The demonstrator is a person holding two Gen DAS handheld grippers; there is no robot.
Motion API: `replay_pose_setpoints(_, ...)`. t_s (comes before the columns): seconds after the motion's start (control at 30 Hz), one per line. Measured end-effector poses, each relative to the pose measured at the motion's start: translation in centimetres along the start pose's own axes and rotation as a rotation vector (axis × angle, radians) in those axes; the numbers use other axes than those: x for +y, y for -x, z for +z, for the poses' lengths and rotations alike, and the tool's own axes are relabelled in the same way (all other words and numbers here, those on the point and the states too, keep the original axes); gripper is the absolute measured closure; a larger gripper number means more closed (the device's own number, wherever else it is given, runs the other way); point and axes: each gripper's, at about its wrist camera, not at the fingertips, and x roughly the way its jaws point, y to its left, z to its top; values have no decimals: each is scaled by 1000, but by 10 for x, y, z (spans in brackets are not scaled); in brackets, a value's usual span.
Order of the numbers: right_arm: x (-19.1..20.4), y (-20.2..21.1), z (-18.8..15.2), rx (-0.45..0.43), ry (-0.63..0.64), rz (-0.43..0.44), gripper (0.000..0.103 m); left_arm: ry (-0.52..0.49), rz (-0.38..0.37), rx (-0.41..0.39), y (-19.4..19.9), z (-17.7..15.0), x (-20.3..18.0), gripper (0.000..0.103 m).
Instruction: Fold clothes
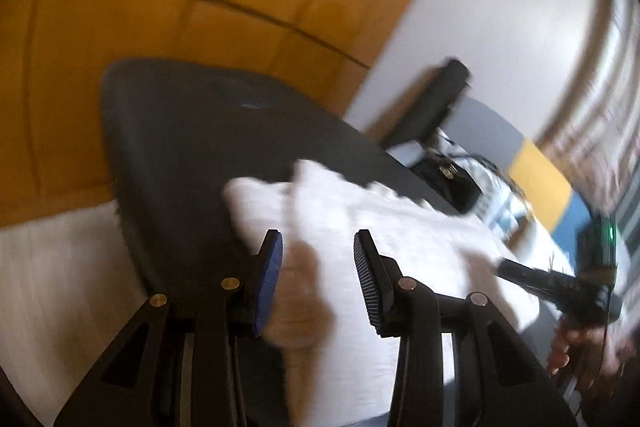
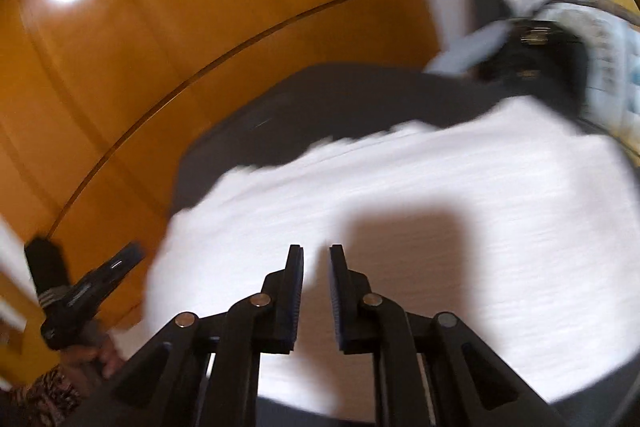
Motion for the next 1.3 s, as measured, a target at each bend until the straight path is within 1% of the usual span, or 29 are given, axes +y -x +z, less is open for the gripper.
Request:
replay_pose_setpoints(0.03, 16, -11, -4, 19, 33, 26, 91, -28, 11, 17, -5, 0, -6, 63)
replay_pose_setpoints(0.07, 30, -19, -7, 32, 65, 36, 91, -43, 40, 46, -13, -1, -7, 63)
replay_pose_setpoints(0.13, 53, -35, -14, 60, 119, 38, 91, -20, 101, 129, -34, -8, 1, 63)
replay_pose_setpoints(0.17, 58, -40, -18, 77, 133, 30, 91, 7, 97, 136, -37, -12, 9, 63)
replay_pose_setpoints(0.2, 59, -42, -22, 82, 135, 28, 91, 22, 80, 118, -35, -13, 12, 63)
replay_pose_setpoints(0.3, 50, -22, -30, 12, 97, 58, 91, 20, 81, 118, -30, -9, 10, 63)
replay_pose_setpoints(0.33, 45, -12, -32, -22, 77, 59, 91, 22, 84, 108, -26, -7, 9, 63)
replay_pose_setpoints(0.4, 24, 21, -35, -129, 15, 21, 91, 35, 88, 49, -11, 0, 3, 63)
replay_pose_setpoints(0.43, 13, 35, -37, -165, -5, -23, 91, 41, 78, 6, -4, 2, -1, 63)
replay_pose_setpoints(0.5, -18, 61, -38, -210, -47, -152, 91, 42, 54, -62, 6, 5, -11, 63)
replay_pose_setpoints(0.53, -37, 71, -40, -208, -78, -222, 91, 34, 44, -71, 6, 7, -16, 63)
replay_pose_setpoints(0.6, -76, 87, -46, -205, -173, -299, 91, -4, 38, -28, -7, 7, -29, 63)
replay_pose_setpoints(0.67, -106, 97, -51, -212, -243, -336, 91, -51, 74, 36, -25, 1, -36, 63)
replay_pose_setpoints(0.7, -117, 98, -54, -202, -266, -355, 91, -66, 100, 72, -34, -4, -36, 63)
replay_pose_setpoints(0.77, -138, 94, -61, -147, -313, -393, 91, -73, 138, 123, -48, -10, -34, 63)
replay_pose_setpoints(0.8, -149, 90, -66, -121, -336, -410, 95, -67, 137, 129, -51, -10, -31, 63)
replay_pose_setpoints(0.83, -156, 87, -73, -118, -359, -409, 96, -63, 136, 131, -51, -12, -29, 63)
replay_pose_setpoints(0.87, -159, 90, -77, -149, -384, -382, 95, -61, 135, 129, -49, -14, -28, 62)
replay_pose_setpoints(0.9, -162, 91, -79, -159, -415, -363, 95, -65, 134, 133, -49, -16, -27, 60)
replay_pose_setpoints(0.93, -164, 93, -79, -166, -441, -347, 92, -78, 134, 141, -52, -17, -29, 55)
replay_pose_setpoints(0.97, -163, 95, -79, -166, -457, -342, 92, -98, 142, 151, -52, -18, -32, 50)
replay_pose_setpoints(1.0, -160, 99, -79, -157, -466, -350, 90, -121, 159, 168, -49, -20, -37, 48)
replay_pose_setpoints(1.03, -155, 102, -78, -143, -468, -367, 81, -141, 182, 183, -46, -20, -43, 47)
replay_pose_setpoints(1.07, -147, 105, -76, -132, -465, -382, 78, -158, 212, 199, -44, -18, -50, 46)
replay_pose_setpoints(1.13, -124, 112, -75, -129, -433, -397, 78, -174, 246, 213, -33, -16, -62, 46)
replay_pose_setpoints(1.17, -111, 116, -75, -130, -416, -394, 78, -172, 241, 214, -25, -16, -67, 46)
replay_pose_setpoints(1.3, -47, 127, -79, -128, -339, -329, 77, -124, 214, 224, 10, -18, -85, 46)
